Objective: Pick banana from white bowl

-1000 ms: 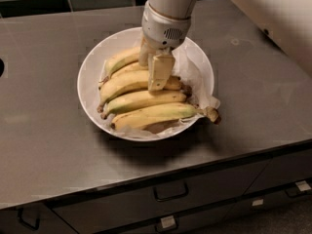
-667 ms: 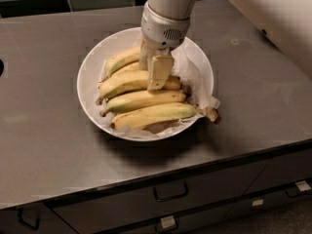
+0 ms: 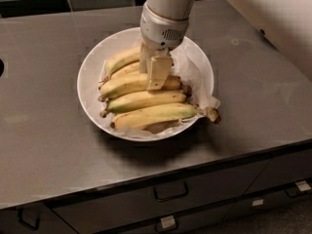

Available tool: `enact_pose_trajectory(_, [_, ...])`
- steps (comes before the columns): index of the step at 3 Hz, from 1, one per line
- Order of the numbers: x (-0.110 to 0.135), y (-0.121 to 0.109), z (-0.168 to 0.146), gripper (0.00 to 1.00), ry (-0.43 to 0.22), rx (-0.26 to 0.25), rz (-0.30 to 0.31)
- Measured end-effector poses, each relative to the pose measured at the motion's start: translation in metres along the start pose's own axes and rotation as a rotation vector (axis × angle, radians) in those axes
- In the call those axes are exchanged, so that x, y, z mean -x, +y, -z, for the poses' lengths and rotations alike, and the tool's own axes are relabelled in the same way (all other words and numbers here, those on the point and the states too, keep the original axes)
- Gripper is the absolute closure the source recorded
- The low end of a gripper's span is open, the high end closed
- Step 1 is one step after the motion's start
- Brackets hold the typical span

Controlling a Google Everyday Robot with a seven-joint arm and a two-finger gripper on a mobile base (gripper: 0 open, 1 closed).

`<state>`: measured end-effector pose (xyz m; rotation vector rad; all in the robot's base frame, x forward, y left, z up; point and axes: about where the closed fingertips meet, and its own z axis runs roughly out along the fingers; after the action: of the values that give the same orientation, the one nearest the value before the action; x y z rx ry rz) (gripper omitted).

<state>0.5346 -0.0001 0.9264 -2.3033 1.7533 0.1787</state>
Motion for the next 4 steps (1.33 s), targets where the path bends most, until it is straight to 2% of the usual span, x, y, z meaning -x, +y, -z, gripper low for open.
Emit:
enact_pose_trajectory(1, [0.005,-0.003,0.002,1.0,-0.01,-0.025,0.006])
enact_pose_trajectory(2, [0.01,-0.001,0.013,1.0,-0.044,-0.073,0.03])
enact_pose_trajectory(4, [0.015,0.018,0.052,1.0,-0.133,-0.219,0.09])
